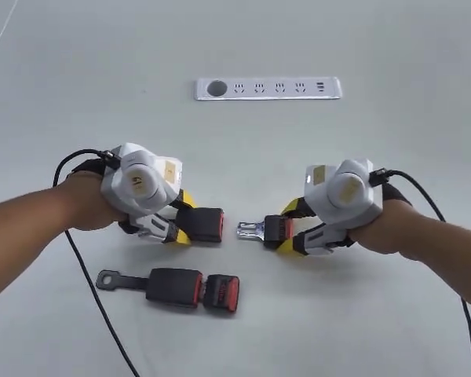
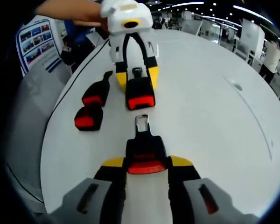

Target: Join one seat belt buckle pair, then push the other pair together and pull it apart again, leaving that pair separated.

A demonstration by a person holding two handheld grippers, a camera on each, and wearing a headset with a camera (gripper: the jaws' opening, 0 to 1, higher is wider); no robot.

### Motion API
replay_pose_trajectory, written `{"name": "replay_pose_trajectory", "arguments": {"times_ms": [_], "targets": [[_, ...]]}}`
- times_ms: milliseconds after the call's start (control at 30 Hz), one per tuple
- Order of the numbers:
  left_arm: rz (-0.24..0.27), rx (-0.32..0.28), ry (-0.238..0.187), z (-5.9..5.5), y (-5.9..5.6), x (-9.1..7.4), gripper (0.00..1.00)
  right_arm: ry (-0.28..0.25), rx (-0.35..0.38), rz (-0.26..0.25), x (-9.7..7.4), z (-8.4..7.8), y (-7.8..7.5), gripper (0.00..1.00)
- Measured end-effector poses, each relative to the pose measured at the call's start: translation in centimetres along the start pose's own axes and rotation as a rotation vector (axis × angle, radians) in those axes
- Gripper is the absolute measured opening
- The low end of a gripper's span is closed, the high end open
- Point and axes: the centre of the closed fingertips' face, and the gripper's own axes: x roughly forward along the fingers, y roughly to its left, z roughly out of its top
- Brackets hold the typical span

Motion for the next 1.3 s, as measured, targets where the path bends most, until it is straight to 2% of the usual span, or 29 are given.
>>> {"name": "replay_pose_trajectory", "arguments": {"times_ms": [133, 433, 600, 667, 833, 1067, 1200, 1300], "targets": [[0.000, 0.000, 0.002, 0.0, 0.1, 0.0, 0.33, -0.016, 0.001, 0.001, 0.8, 1.1, 0.2, 0.34], [-0.003, 0.008, 0.006, -0.1, 0.2, 0.1, 0.33, -0.014, 0.002, -0.001, 1.0, 1.3, 0.1, 0.34], [-0.003, 0.011, 0.012, 0.0, 0.1, 0.0, 0.33, -0.038, 0.003, -0.003, 1.9, 2.6, 0.2, 0.34], [-0.006, 0.014, 0.016, -0.1, 0.1, 0.0, 0.33, -0.021, -0.007, 0.002, 1.9, 2.4, 0.2, 0.34], [-0.008, 0.033, 0.021, -0.2, 0.2, 0.1, 0.33, -0.037, 0.003, 0.008, 2.0, 2.4, 0.2, 0.34], [-0.017, 0.048, 0.037, -0.7, 0.7, 0.6, 0.32, -0.004, -0.006, 0.010, 2.3, 2.7, 0.2, 0.33], [-0.022, 0.054, 0.045, -0.7, 0.7, 0.6, 0.32, -0.038, 0.011, 0.008, 3.1, 3.6, 0.4, 0.33], [-0.020, 0.055, 0.050, -0.6, 0.5, 0.5, 0.32, -0.030, 0.006, 0.003, 3.1, 3.8, 0.3, 0.33]]}}
